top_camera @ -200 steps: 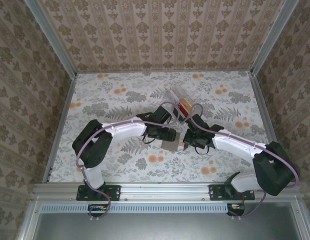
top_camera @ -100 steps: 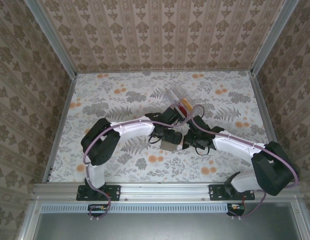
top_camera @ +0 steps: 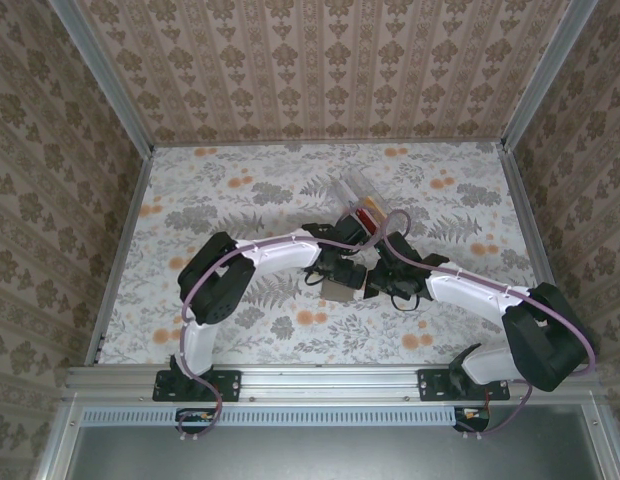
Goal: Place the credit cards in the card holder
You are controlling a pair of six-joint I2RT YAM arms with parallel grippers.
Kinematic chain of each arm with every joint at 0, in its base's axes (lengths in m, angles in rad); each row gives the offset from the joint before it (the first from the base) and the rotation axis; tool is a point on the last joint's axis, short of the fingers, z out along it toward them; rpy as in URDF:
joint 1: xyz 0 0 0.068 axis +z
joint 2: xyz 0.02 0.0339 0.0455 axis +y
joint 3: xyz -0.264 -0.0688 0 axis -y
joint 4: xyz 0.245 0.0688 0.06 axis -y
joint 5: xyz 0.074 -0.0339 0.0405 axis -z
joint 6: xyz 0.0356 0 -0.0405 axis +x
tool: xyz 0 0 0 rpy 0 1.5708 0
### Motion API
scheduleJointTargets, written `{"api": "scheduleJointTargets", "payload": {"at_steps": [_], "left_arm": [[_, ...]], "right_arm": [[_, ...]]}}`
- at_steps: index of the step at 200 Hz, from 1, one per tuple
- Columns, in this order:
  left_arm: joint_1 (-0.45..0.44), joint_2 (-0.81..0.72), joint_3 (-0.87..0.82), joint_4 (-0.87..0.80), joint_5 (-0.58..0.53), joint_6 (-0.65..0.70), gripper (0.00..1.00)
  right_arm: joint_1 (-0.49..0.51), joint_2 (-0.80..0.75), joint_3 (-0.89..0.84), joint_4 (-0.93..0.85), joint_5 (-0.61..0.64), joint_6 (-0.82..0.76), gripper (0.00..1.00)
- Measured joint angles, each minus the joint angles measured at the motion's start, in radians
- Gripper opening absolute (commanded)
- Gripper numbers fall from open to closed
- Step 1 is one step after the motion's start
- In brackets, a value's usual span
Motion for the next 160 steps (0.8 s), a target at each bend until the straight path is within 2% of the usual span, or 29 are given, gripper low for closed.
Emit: {"api": "scheduleJointTargets", "payload": {"at_steps": [84, 160], "left_arm": [[-0.012, 0.011, 0.014, -0.021, -0.038, -0.004, 1.00], [-0.017, -0.079, 0.004, -0.052, -0.138, -0.021, 0.87]], "right_arm": [[-0.002, 0.012, -0.003, 0.011, 0.003, 0.001, 0.00], [-0.002, 0.025, -0.002, 0.011, 0.016, 0.002, 0.00]]}}
